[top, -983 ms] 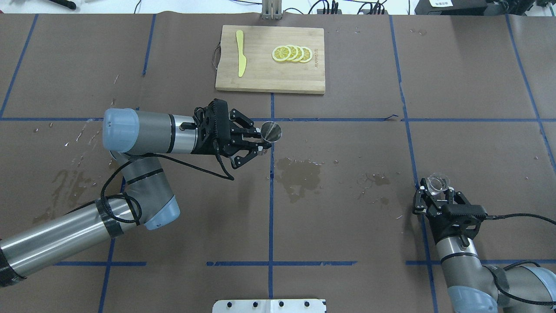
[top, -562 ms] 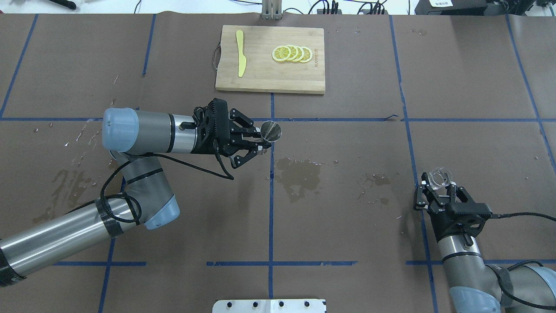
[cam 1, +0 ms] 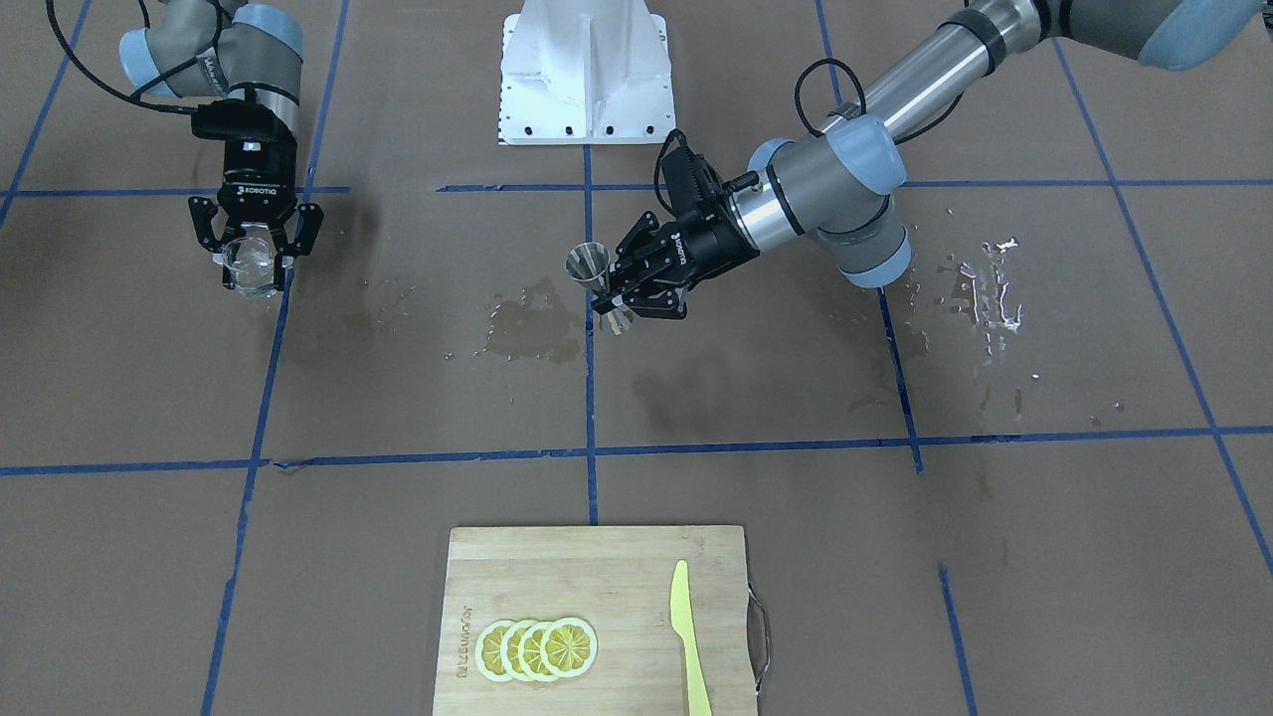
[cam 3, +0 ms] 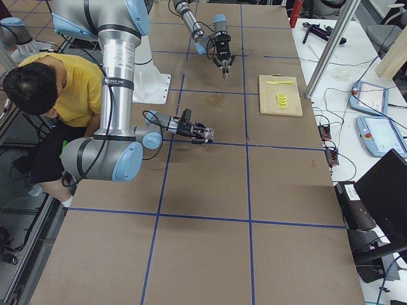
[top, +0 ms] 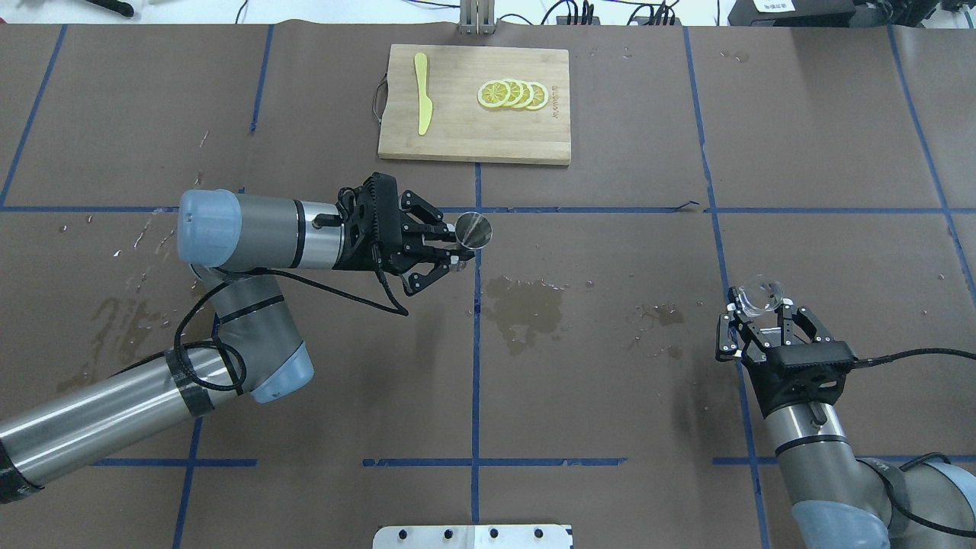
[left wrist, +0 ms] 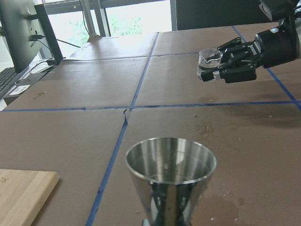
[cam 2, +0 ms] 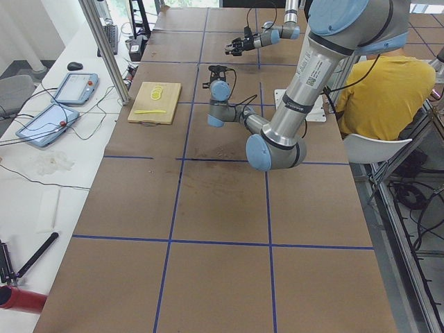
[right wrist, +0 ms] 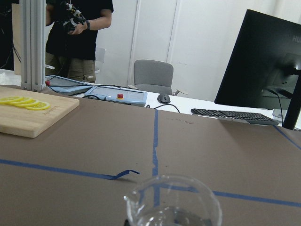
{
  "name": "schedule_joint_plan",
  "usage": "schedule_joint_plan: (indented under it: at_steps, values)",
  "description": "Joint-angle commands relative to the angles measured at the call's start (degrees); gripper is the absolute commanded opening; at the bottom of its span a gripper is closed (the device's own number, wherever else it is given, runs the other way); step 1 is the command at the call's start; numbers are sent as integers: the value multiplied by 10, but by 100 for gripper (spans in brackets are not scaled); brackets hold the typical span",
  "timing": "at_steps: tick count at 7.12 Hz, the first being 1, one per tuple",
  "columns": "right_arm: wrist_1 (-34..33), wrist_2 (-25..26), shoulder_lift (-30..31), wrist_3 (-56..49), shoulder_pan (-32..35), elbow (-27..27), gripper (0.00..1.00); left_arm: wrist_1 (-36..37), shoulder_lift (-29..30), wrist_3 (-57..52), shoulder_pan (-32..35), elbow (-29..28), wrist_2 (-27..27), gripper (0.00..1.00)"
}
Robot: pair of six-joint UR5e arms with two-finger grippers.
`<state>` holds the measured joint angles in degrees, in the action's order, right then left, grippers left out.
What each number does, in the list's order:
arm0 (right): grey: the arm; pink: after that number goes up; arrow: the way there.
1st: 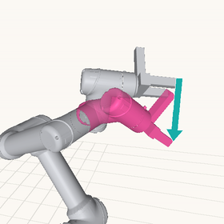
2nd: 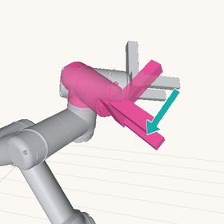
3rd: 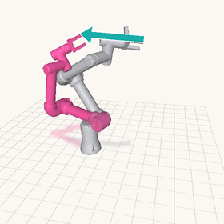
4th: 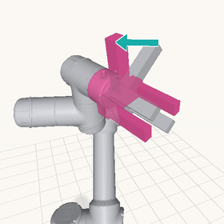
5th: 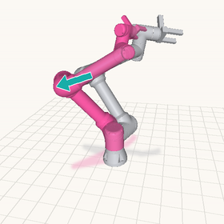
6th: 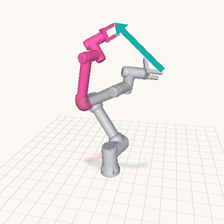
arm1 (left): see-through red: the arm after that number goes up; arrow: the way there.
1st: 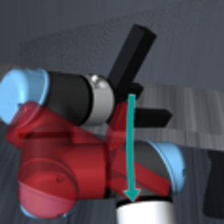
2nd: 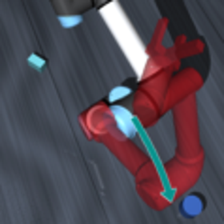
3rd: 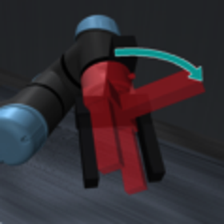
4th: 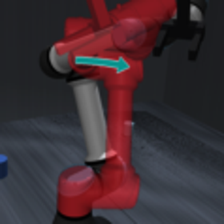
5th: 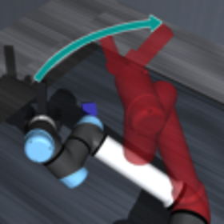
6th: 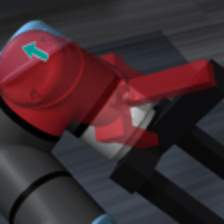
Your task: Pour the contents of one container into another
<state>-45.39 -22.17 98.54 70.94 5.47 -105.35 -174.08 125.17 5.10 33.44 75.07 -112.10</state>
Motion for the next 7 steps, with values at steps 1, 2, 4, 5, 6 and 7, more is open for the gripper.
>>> schedule_joint_plan:
  at_steps: [1,2,4,5,6,7]
  values:
    - [96,-73,-25,-159,54,-2,0,-6,-5,1,0,1,0,0]
    - [96,-107,-74,-214,83,-1,0,-6,-8,1,-1,3,0,0]
    - [37,-146,-163,-259,117,1,0,-7,-8,1,-2,3,0,0]
    - [-41,-192,-223,-260,135,-1,0,-7,-7,2,-3,3,0,0]
    - [-79,-211,-264,-270,139,-2,0,-7,-7,3,-3,3,0,0]
    - [-115,-233,-300,-281,140,-2,0,-6,-6,10,-5,3,0,0]
